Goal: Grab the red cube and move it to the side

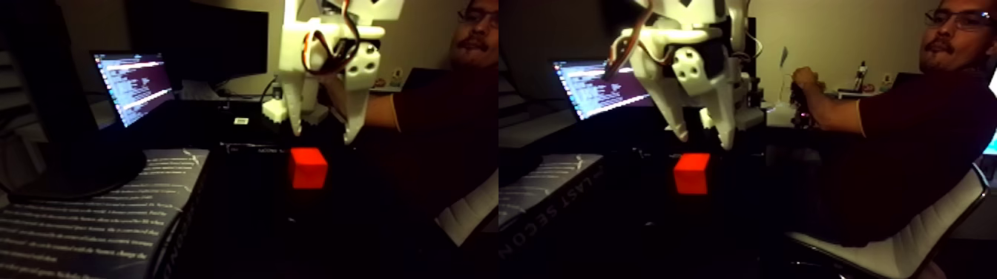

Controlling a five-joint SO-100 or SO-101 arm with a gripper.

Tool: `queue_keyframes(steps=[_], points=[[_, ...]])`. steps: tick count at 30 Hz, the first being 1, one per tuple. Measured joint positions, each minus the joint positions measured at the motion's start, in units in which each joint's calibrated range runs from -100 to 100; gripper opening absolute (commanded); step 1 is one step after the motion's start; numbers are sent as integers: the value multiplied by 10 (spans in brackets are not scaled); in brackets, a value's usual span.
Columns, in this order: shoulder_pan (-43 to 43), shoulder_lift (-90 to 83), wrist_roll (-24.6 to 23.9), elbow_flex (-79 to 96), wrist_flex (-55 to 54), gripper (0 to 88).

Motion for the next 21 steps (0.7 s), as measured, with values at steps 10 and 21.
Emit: queue_keyframes(steps=[10,21], points=[[14,27,24,0,-19,301],[29,59,34,-5,-54,305]])
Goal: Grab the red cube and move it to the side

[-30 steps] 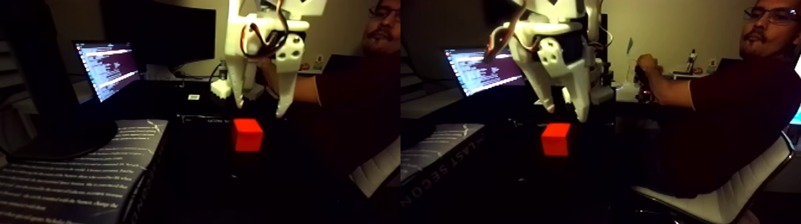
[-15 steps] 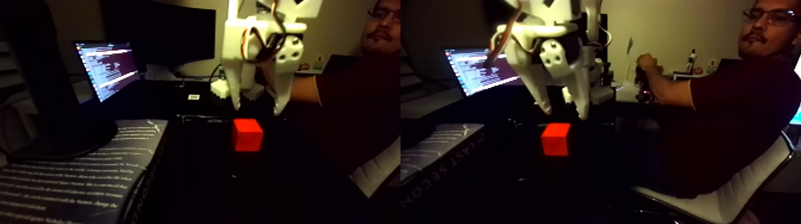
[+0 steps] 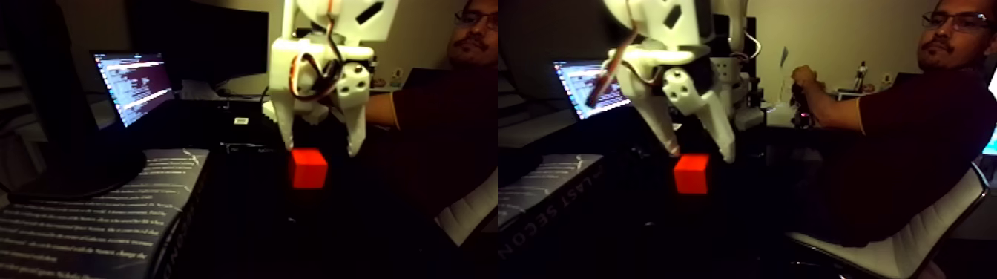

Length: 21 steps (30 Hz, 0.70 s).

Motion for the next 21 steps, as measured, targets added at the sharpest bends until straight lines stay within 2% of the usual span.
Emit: queue_keyframes(steps=[21], points=[[20,50,21,-13,-19,299]])
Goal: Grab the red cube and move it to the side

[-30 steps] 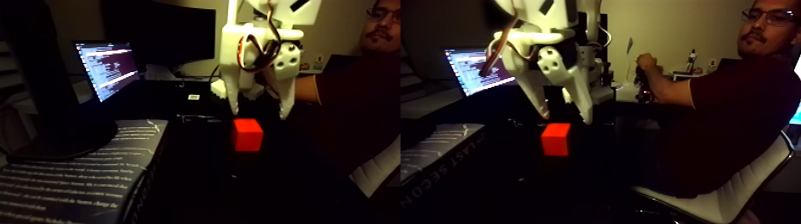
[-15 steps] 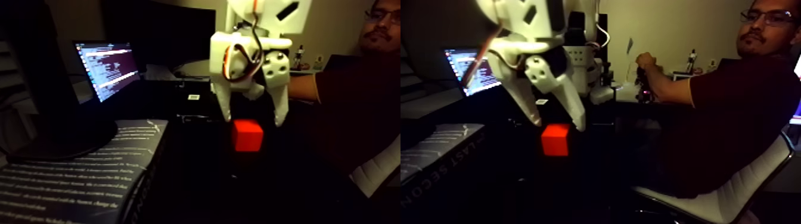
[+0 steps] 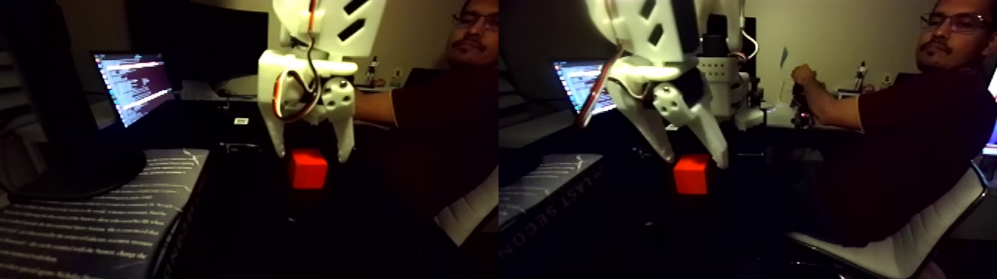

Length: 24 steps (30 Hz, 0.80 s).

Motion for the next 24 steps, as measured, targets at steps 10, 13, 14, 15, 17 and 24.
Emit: queue_keyframes(steps=[10,13,14,15,17,24], points=[[1,32,-7,0,-28,298],[1,36,-12,0,-31,298],[1,36,-14,-1,-32,298],[1,36,-15,-1,-32,298],[1,36,-16,-1,-32,298],[1,39,-16,-1,-32,195]])
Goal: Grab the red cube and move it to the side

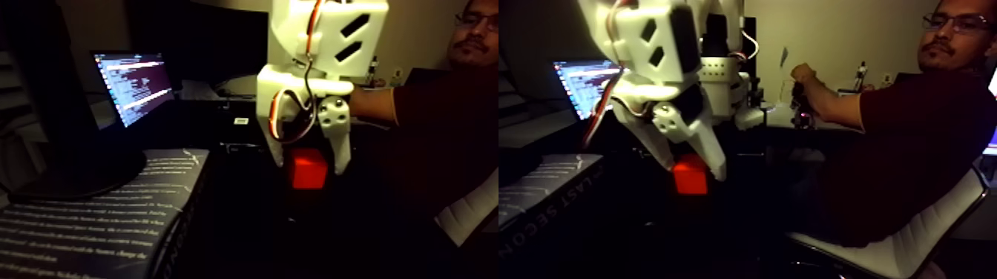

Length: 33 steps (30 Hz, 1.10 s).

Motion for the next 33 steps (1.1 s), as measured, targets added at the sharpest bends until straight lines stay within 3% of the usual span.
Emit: queue_keyframes(steps=[6,27,33], points=[[0,0,-1,0,0,2],[0,-5,-1,3,0,23],[-1,-54,-25,19,0,23]])
